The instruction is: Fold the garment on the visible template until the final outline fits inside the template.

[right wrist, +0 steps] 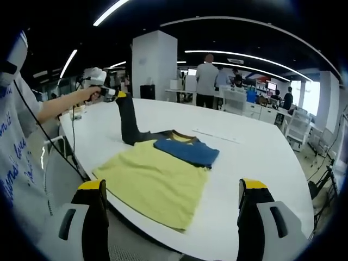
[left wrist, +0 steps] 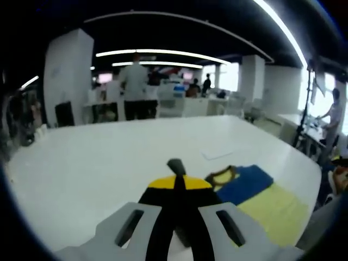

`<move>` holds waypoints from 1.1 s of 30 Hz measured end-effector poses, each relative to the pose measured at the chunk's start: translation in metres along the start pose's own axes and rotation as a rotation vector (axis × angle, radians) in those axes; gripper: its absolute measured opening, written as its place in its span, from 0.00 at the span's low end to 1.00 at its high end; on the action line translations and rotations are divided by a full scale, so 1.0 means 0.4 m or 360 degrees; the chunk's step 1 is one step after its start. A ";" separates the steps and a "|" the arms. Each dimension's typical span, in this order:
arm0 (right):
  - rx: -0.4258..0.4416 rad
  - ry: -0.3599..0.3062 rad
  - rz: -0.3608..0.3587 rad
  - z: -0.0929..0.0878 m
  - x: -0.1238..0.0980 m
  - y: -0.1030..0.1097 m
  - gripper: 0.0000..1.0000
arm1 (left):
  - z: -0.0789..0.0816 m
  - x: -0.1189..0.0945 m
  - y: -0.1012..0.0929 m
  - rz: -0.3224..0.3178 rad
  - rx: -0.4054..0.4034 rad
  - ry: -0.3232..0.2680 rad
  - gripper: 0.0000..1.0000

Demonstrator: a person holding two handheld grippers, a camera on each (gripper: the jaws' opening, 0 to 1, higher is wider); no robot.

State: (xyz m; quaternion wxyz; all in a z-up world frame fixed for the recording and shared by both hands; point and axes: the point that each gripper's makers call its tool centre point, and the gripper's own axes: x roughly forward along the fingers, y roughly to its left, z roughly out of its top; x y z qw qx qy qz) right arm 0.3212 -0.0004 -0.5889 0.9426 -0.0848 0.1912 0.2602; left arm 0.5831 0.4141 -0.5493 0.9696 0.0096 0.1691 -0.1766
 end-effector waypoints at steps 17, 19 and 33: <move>-0.0009 -0.0055 0.0052 -0.006 0.004 -0.028 1.00 | 0.030 0.026 -0.132 -0.0081 0.0090 0.0055 0.00; -0.0008 -0.0060 0.0056 -0.005 0.004 -0.031 1.00 | 0.029 0.030 -0.152 -0.0103 0.0106 0.0069 0.00; 0.0011 -0.0087 0.0090 -0.009 0.014 -0.051 1.00 | 0.052 0.073 -0.241 -0.0170 0.0129 0.0067 0.00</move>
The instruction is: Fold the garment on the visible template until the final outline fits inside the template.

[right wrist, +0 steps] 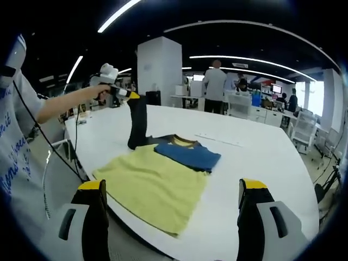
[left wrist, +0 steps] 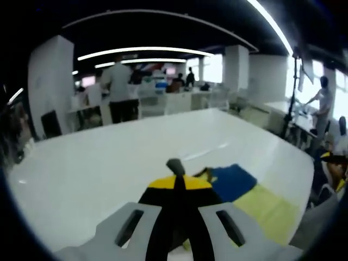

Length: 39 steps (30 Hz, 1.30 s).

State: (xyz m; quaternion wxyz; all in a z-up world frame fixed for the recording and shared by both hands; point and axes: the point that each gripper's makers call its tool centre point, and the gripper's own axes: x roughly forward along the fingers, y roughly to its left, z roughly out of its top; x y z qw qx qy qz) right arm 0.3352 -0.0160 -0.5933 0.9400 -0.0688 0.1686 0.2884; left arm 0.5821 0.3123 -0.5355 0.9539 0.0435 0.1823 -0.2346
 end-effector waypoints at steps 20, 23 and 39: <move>0.0038 0.0009 0.0004 -0.022 -0.010 -0.022 1.00 | 0.037 0.101 -0.132 -0.0147 0.0013 -0.0004 0.00; 0.0042 0.0013 0.0003 -0.024 -0.010 -0.024 1.00 | 0.046 0.117 -0.145 -0.0164 0.0014 -0.0008 0.00; 0.0089 0.0028 -0.0006 -0.046 -0.011 -0.035 1.00 | 0.057 0.188 -0.211 -0.0239 0.0016 0.0008 0.00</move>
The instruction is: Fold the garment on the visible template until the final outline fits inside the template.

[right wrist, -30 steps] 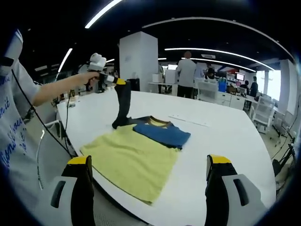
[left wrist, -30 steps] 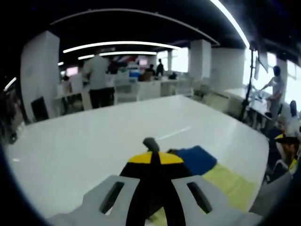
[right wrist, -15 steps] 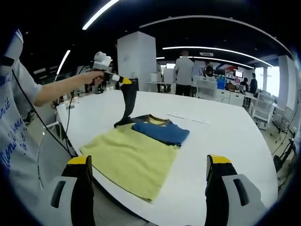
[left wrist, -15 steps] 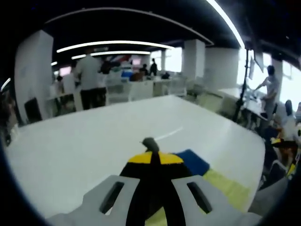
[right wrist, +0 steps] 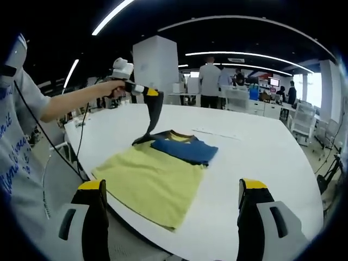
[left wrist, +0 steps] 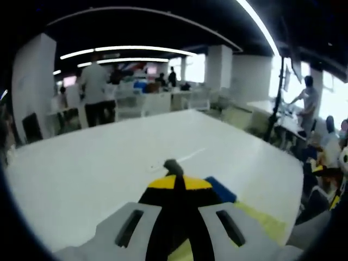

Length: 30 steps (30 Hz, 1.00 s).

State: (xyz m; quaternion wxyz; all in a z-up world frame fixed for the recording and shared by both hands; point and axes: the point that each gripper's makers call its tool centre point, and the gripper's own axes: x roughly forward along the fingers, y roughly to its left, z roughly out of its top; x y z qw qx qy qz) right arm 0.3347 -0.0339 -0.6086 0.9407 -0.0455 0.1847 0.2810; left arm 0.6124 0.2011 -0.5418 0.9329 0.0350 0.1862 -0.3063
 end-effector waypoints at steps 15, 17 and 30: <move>0.0019 0.0013 0.0008 -0.013 0.005 -0.010 1.00 | 0.009 0.052 -0.054 -0.0063 0.0003 0.0009 0.00; 0.0019 0.0016 0.0008 -0.014 0.006 -0.011 1.00 | 0.007 0.058 -0.062 -0.0076 0.0006 0.0016 0.00; 0.0042 0.0026 0.0009 -0.029 0.004 -0.013 1.00 | -0.027 0.103 -0.099 -0.0122 0.0005 0.0061 0.00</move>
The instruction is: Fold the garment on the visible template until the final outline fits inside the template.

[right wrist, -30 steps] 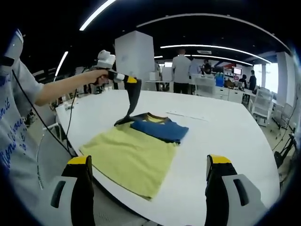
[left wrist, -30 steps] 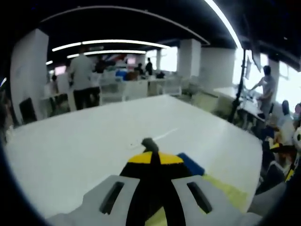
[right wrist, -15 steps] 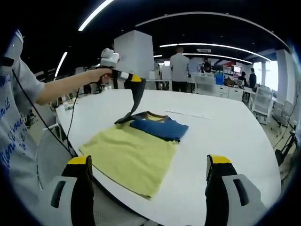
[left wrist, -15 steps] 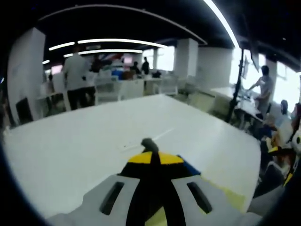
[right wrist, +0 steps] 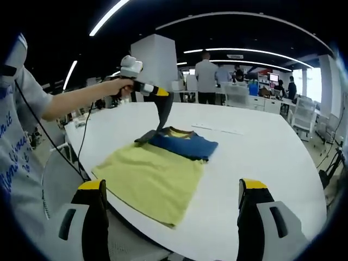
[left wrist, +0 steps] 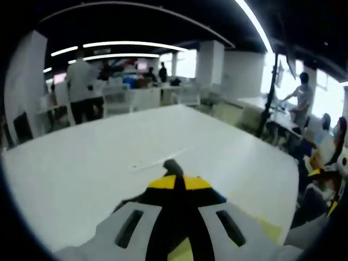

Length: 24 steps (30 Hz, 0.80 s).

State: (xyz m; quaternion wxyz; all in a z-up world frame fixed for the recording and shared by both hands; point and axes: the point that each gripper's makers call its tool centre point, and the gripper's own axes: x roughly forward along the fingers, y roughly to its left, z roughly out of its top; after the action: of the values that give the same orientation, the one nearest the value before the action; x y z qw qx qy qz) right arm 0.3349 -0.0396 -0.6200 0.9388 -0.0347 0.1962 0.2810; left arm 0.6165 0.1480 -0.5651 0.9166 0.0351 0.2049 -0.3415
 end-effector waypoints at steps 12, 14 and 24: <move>0.0018 0.0021 -0.0007 -0.014 -0.002 -0.003 1.00 | -0.039 0.031 -0.014 -0.0022 0.0011 0.0067 0.00; 0.0018 0.0022 0.0000 -0.015 -0.001 -0.001 1.00 | -0.045 0.036 -0.010 -0.0019 0.0010 0.0073 0.00; 0.0015 0.0049 0.0027 -0.023 0.010 0.010 1.00 | -0.092 0.064 -0.033 -0.0055 0.0014 0.0141 0.00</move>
State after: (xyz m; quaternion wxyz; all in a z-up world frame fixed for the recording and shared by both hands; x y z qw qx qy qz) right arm 0.3324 -0.0358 -0.6299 0.9334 -0.0329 0.2122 0.2874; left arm 0.6126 0.1299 -0.6079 0.9005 0.0507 0.2442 -0.3563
